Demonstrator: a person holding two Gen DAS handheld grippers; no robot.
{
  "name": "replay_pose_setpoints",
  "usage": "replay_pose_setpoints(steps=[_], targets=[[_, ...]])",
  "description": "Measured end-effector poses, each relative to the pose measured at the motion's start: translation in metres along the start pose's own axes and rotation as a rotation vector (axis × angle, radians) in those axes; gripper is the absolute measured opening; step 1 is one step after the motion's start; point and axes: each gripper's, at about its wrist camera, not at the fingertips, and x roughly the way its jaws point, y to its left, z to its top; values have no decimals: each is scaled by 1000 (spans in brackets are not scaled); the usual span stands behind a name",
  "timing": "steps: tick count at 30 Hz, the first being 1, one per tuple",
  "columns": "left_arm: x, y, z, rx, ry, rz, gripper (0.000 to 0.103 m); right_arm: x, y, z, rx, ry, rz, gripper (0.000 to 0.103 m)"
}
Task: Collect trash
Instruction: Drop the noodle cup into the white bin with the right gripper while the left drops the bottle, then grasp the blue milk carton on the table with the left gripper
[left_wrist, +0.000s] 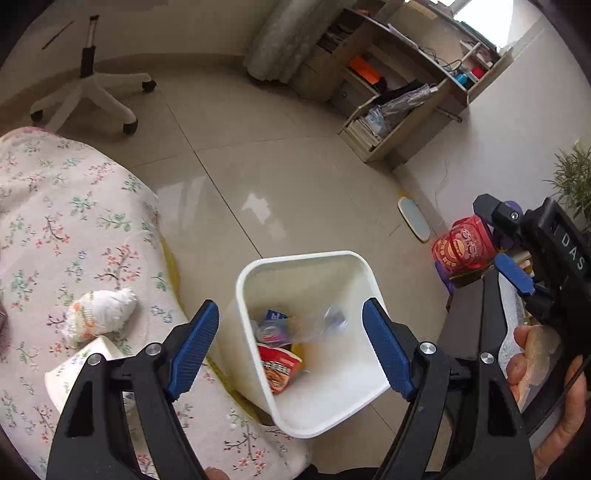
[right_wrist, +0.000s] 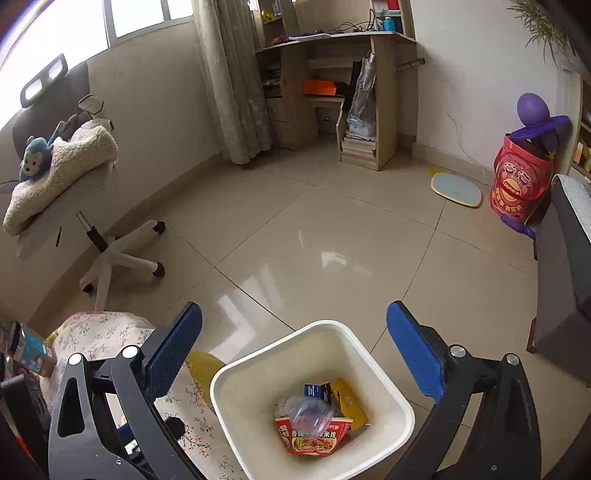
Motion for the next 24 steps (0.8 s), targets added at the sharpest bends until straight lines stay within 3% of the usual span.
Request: replay_pose_setpoints(steps=[3,7,13,19,24], targets=[[-34,28,8,-16,-85,154,78,-3,38,-12,-92,-7,16,96],[-73,65,12,-66,-168,299,83,-11,88,-29,-243,-62,8,96],[-101,119,10,-153,-226,447,86,-8,142,-48,-349,-63,38,96],[-108,183,11,-271,-197,567,90,2,187,-65,-415,-6,106,96],[-95,252,9,-444,-79,553,90,8,207,-75,-461,31,124,96]])
